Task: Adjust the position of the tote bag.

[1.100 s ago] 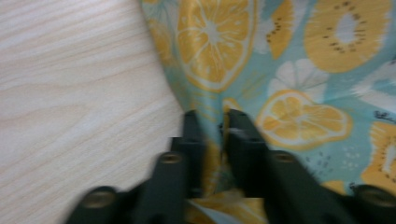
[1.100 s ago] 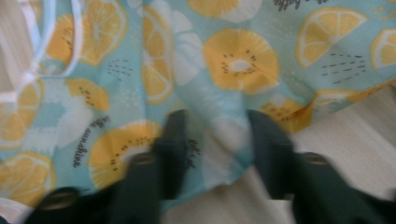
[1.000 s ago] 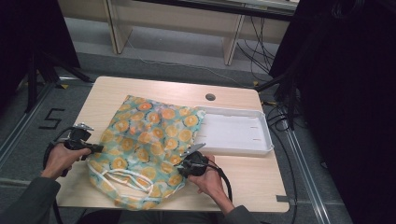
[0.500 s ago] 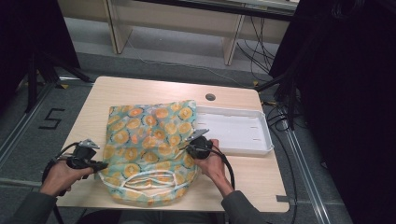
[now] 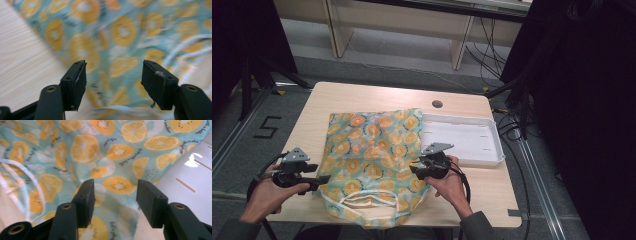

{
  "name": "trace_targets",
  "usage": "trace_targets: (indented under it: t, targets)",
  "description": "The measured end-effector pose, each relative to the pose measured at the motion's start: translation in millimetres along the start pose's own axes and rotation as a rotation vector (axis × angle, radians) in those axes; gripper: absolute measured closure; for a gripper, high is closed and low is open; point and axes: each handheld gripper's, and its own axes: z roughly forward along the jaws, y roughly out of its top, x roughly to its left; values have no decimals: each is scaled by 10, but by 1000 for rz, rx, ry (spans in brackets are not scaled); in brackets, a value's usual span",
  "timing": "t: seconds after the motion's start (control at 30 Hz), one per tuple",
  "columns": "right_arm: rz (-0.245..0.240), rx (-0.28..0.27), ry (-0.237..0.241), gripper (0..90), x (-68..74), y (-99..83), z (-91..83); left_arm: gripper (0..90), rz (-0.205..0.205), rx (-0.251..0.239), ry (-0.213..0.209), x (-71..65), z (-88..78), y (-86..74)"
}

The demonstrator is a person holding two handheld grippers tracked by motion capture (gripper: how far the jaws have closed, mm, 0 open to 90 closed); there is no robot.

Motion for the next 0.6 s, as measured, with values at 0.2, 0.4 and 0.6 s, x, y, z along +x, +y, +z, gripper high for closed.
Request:
trace_targets:
  t: [0.2, 0.4, 0.6]
  targets:
    - [-22, -24, 41, 458, 147, -63, -37, 314, 56, -9, -77, -300, -14, -59]
    - [-26, -3, 84, 453, 262, -86, -86, 288, 134, 39, -90, -377, -30, -227]
    - [-12, -16, 96, 449, 295, -113, -51, 288, 182, 41, -62, -320, -28, -262]
